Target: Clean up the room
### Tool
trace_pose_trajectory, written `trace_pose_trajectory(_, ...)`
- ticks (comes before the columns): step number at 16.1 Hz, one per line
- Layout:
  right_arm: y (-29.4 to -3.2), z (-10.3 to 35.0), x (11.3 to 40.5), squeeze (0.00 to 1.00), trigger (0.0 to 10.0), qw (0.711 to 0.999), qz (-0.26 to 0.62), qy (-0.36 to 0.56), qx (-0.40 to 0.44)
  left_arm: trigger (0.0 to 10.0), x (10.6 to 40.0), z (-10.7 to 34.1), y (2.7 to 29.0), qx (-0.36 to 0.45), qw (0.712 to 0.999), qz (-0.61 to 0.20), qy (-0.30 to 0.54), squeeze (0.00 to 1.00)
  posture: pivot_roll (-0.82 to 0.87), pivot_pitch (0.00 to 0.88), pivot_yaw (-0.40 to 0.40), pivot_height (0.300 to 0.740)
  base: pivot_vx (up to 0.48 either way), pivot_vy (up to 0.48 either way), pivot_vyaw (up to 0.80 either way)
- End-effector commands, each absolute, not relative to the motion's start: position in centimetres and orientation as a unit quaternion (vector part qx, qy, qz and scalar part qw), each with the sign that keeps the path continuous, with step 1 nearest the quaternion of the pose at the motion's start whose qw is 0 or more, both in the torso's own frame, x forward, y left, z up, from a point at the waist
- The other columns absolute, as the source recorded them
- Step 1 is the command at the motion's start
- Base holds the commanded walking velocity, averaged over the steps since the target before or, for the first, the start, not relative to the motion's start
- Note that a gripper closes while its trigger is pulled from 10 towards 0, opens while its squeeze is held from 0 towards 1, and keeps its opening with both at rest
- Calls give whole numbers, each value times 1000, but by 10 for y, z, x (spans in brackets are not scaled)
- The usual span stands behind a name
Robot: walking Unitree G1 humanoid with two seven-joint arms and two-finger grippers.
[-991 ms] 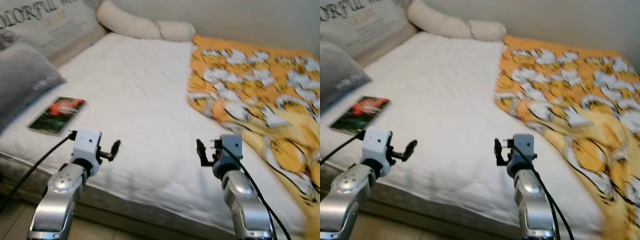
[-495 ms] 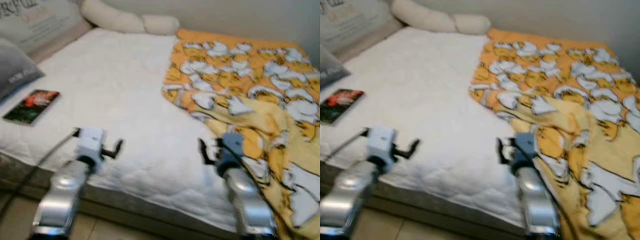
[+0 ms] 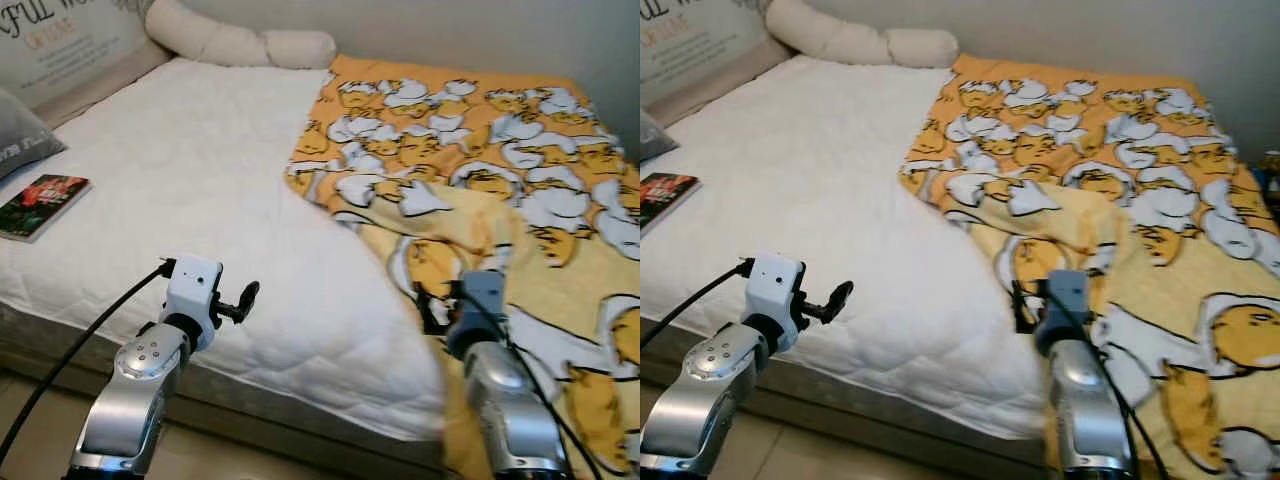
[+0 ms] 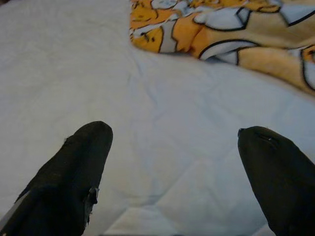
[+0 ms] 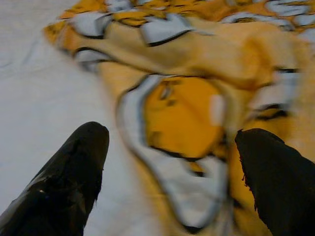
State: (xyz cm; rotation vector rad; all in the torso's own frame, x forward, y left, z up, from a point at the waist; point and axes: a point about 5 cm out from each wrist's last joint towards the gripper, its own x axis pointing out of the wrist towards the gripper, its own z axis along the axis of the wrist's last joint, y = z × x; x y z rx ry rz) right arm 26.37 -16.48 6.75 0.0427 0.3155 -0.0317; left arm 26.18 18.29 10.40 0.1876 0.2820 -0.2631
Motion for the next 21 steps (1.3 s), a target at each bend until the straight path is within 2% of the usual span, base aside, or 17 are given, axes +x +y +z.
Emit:
trace_pose_trajectory(1, -165, 69, 264, 1000, 10000, 987, -27, 160, 17, 10000, 261, 107, 189, 98, 978, -126, 138, 0, 8, 0, 2, 740, 0, 0, 0)
trace_pose_trajectory(4, -186, 70, 265, 1000, 10000, 982, -87, 167, -18, 10000, 259, 107, 189, 95, 977, -134, 138, 0, 8, 0, -1, 740, 0, 0, 0)
trace_pose_trajectory(6, -213, 66, 264, 1000, 10000, 971, -145, 186, -37, 10000, 255, 105, 186, 105, 969, -171, 145, 0, 25, 0, -10, 740, 0, 0, 0)
trace_pose_trajectory(8, -219, 63, 264, 1000, 10000, 968, -153, 197, -24, 10000, 254, 107, 187, 112, 965, -186, 146, 0, 31, 0, -9, 740, 0, 0, 0)
trace_pose_trajectory(10, -226, 56, 268, 1000, 10000, 960, -156, 231, 36, 10000, 251, 107, 185, 118, 957, -217, 154, 0, 21, 0, 5, 740, 0, 0, 0)
trace_pose_trajectory(11, -233, 57, 270, 1000, 10000, 960, -152, 235, 2, 10000, 251, 107, 184, 120, 954, -226, 156, 0, 13, 0, 8, 740, 0, 0, 0)
trace_pose_trajectory(12, -235, 56, 271, 1000, 10000, 959, -145, 244, 3, 10000, 251, 107, 184, 121, 953, -231, 157, 0, 7, 0, 10, 740, 0, 0, 0)
trace_pose_trajectory(15, -256, 41, 272, 976, 10000, 937, -130, 322, -46, 10000, 252, 104, 182, 126, 946, -252, 163, 0, -9, 0, 10, 740, 0, 0, 0)
trace_pose_trajectory(16, -264, 37, 272, 0, 10000, 928, -140, 340, -58, 10000, 252, 103, 181, 128, 943, -259, 164, 0, -8, 0, 8, 740, 0, 0, 0)
trace_pose_trajectory(19, -276, 32, 272, 0, 10000, 921, -150, 357, -44, 10000, 251, 102, 180, 133, 939, -271, 168, 0, -5, 0, 4, 740, 0, 0, 0)
trace_pose_trajectory(20, -280, 29, 272, 0, 7686, 919, -149, 364, -30, 10000, 250, 101, 181, 132, 937, -274, 171, 0, -5, 0, 4, 740, 0, 0, 0)
trace_pose_trajectory(21, -280, 27, 271, 0, 3765, 918, -147, 369, -19, 10000, 249, 100, 181, 132, 935, -278, 175, 0, -4, 0, 5, 740, 0, 0, 0)
